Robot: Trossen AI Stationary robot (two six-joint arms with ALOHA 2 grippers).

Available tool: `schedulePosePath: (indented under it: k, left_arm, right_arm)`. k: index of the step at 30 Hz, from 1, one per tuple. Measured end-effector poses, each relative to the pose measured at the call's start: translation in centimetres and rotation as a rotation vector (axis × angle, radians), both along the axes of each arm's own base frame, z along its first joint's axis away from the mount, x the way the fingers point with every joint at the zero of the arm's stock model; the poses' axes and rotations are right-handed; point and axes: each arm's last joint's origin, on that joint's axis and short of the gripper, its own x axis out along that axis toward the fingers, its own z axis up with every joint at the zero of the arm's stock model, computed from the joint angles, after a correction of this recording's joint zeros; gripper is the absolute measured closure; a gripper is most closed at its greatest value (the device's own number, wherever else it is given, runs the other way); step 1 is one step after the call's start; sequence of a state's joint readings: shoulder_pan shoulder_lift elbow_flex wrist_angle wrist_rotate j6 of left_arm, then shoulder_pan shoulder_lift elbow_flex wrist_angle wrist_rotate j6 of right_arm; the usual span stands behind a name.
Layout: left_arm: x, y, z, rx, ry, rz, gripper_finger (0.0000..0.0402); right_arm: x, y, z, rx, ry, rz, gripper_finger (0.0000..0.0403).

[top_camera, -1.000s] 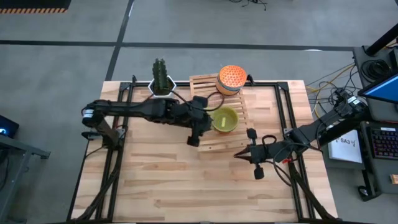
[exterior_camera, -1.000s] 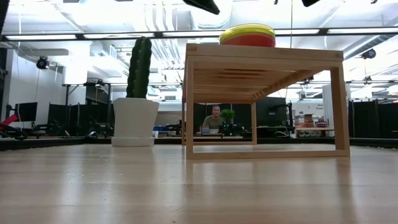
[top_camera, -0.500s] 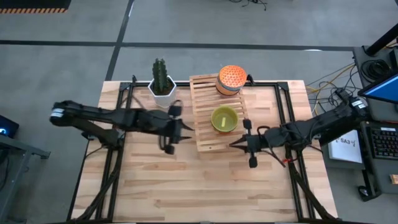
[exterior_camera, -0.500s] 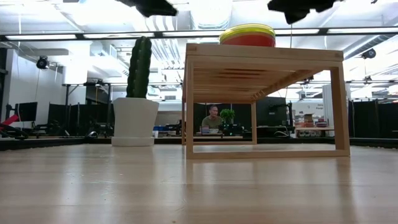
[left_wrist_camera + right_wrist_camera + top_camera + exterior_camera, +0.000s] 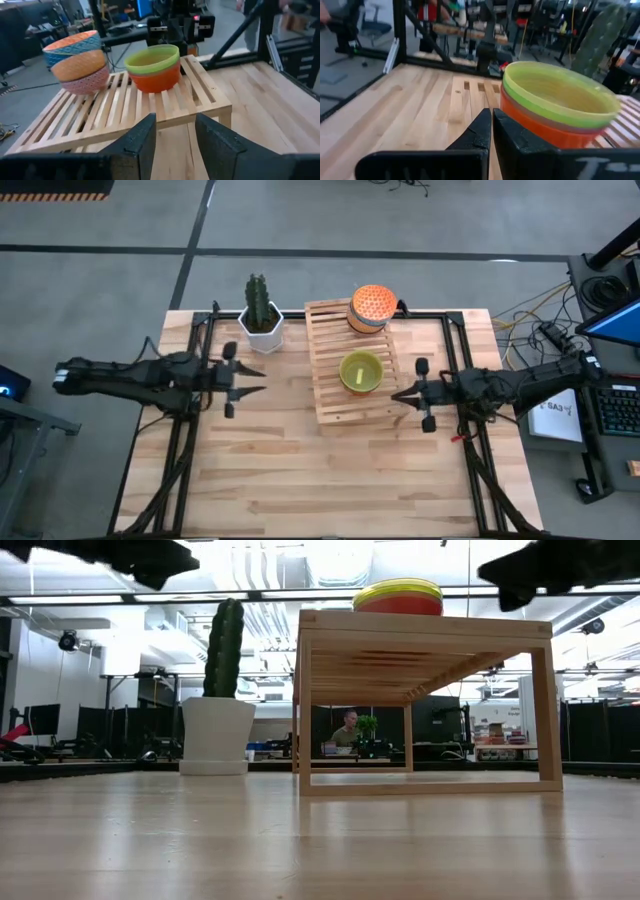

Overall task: Place and stack bowls onto a shelf
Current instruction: Return to Home Position

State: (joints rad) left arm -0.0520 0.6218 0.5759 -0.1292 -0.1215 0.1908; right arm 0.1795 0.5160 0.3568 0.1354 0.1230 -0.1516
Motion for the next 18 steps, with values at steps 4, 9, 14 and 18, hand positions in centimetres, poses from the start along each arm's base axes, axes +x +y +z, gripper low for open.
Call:
schedulePosePath:
  k: [4,9,14,18]
  left_arm:
    - [-2.0,0.3,-1.1,-0.020,-0.062,0.017,0.0281]
    - [-3.9,0.6,-2.5,-0.043,-0.133,0.043,0.0281]
    - [-5.1,0.8,-4.1,-0.073,-0.175,0.090,0.0281]
    - [-5.8,0.8,-5.1,-0.083,-0.207,0.090,0.0282]
  right_arm:
    - [-2.4,-0.4,-0.4,0.025,-0.107,-0.002,0.0394]
    - [-4.9,-0.9,-1.1,0.050,-0.218,-0.008,0.0394]
    - [-6.4,-1.2,-1.8,0.079,-0.266,-0.022,0.0394]
    - [-6.6,-1.4,-2.7,0.075,-0.205,-0.062,0.0394]
